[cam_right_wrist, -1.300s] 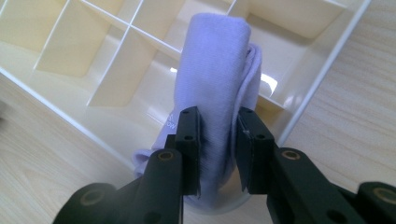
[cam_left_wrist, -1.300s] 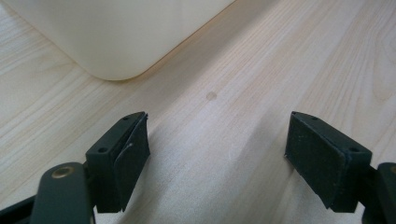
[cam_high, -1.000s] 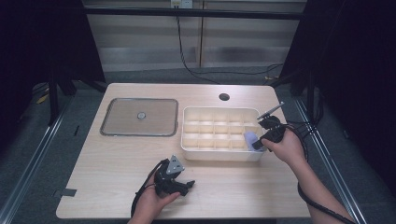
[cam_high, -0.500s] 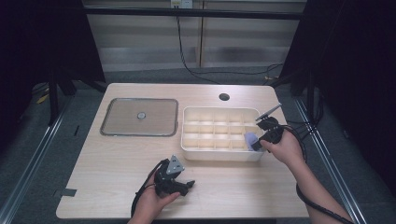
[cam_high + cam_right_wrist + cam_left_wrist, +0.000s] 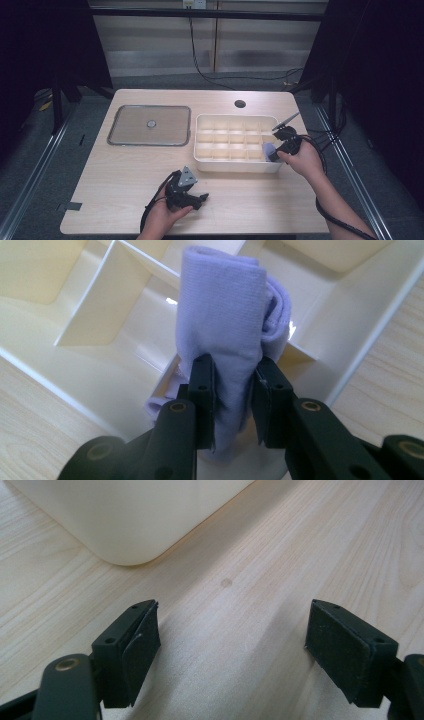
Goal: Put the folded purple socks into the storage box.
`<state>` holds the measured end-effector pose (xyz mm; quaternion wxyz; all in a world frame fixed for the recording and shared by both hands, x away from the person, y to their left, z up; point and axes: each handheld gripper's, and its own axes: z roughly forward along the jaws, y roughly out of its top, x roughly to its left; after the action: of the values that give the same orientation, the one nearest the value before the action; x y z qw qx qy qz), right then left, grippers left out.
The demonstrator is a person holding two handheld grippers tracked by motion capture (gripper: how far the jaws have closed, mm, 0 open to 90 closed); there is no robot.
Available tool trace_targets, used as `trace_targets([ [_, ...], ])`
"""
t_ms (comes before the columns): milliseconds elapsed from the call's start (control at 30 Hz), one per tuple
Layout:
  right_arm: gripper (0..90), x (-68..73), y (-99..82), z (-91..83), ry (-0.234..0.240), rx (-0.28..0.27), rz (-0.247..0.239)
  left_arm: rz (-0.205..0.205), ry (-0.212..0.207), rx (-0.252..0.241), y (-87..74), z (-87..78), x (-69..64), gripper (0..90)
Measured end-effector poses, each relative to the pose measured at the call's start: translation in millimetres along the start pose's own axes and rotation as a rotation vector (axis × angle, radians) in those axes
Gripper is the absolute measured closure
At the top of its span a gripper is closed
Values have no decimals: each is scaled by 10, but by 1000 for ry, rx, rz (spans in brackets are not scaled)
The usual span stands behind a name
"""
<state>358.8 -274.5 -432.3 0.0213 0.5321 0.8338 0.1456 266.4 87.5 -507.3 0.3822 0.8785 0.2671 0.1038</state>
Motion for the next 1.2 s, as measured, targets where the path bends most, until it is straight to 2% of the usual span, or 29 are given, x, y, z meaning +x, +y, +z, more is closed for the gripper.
trace_targets([
  [200, 725, 18, 21, 5, -15, 21, -11, 0, 1, 0, 0, 0, 0, 211],
  [333, 711, 29, 4, 7, -18, 5, -20, -3, 1, -2, 0, 0, -2, 211],
  [600, 675, 61, 28, -45, -40, 25, -48, -4, 1, -2, 0, 0, -2, 211],
  [800, 649, 59, 35, -85, -29, 19, -49, -4, 1, -2, 0, 1, -2, 211],
  [1200, 633, 56, 86, -269, -41, 13, -61, -1, 1, 0, 0, -1, 0, 211],
])
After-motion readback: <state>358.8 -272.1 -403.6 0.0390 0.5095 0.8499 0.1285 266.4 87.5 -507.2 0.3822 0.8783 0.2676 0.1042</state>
